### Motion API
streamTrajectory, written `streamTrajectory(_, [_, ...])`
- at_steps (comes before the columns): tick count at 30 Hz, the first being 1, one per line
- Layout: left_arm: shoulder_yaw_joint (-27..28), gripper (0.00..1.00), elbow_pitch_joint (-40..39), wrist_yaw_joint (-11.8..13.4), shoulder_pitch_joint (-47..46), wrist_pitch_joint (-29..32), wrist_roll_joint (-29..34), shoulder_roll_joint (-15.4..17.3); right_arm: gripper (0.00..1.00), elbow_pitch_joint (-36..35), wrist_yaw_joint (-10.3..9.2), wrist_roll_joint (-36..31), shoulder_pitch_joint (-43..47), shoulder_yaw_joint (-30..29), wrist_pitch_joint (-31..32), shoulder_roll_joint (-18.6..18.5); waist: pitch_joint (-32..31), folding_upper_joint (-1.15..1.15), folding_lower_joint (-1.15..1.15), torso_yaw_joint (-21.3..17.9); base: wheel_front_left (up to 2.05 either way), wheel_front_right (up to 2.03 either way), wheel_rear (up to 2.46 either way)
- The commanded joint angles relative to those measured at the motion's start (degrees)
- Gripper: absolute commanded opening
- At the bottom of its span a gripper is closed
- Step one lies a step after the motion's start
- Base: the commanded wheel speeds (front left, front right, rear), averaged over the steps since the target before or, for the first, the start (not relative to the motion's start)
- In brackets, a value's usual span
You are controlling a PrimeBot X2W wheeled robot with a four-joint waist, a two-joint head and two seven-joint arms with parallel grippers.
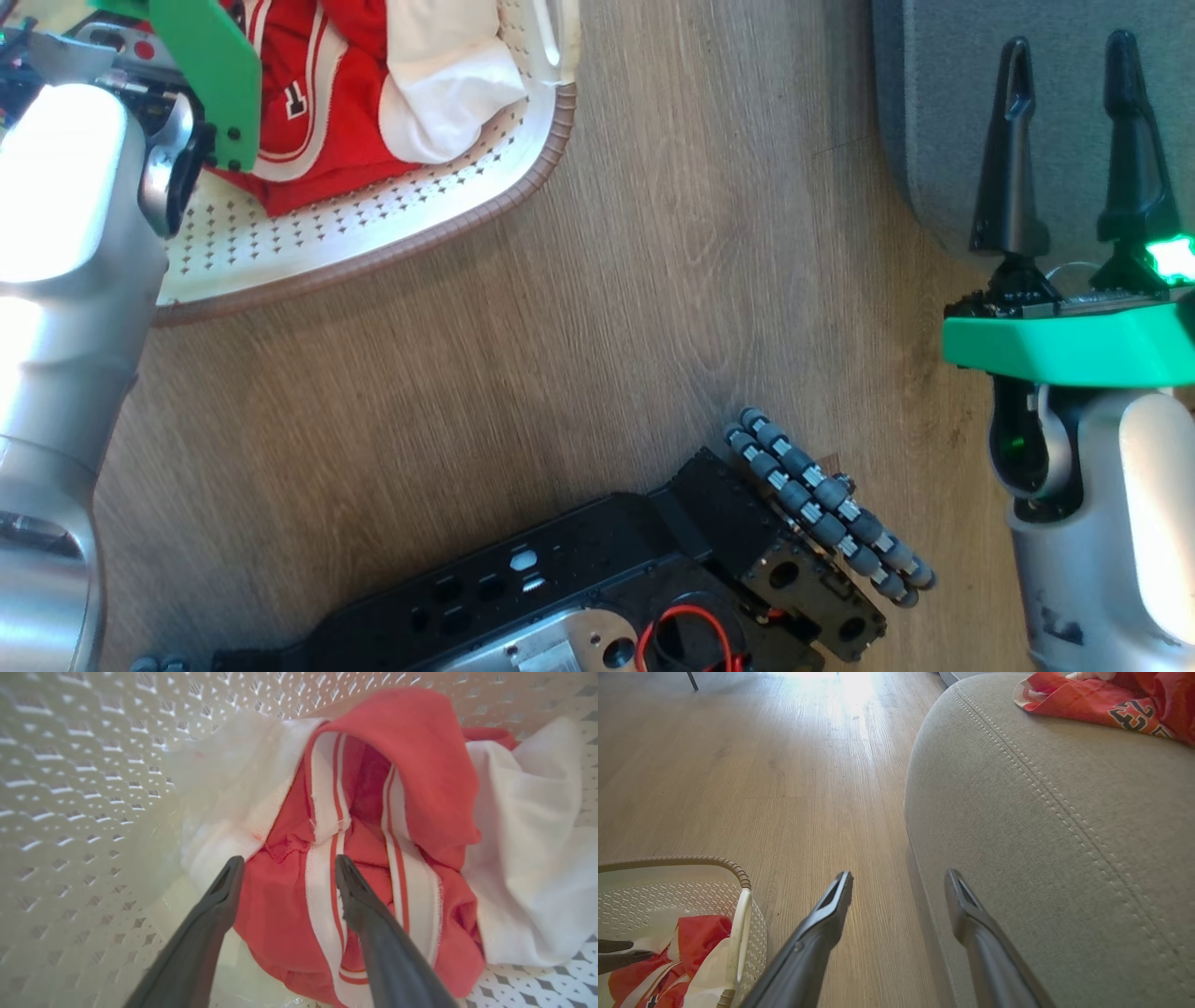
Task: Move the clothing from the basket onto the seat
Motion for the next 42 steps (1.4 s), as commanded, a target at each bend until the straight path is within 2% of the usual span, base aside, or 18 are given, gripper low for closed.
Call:
streamTrajectory(1, [0.77,1.0,-0.46,0.07,-0.36,-0.08,0.15,1.36,1.0,-1.78,0.4,0.4,3.35,0.76,-0.28,-0.19,0.0,0.0,0.0,0.02,0.0,0.0,0.0])
streamTrajectory(20, [0.0,1.0,6.64,-3.96,-2.03,-4.49,-1.92,-0.06,1.0,-4.59,0.4,-2.06,5.72,1.1,-0.28,-0.19,1.45,0.0,0.0,3.18,0.0,0.0,0.0])
streamTrajectory(28, [-0.88,1.0,8.24,-5.86,-2.41,-5.21,-3.17,-2.63,1.0,-4.43,0.4,-1.86,5.67,1.46,-0.28,-0.19,1.55,0.0,0.0,3.4,0.0,0.0,0.0])
streamTrajectory(42, [-1.85,1.0,10.0,-7.73,-1.43,-6.84,-6.31,-7.35,1.0,-5.38,0.4,-3.7,6.86,1.3,-0.28,-0.19,2.16,0.0,0.0,5.3,0.0,0.0,0.0])
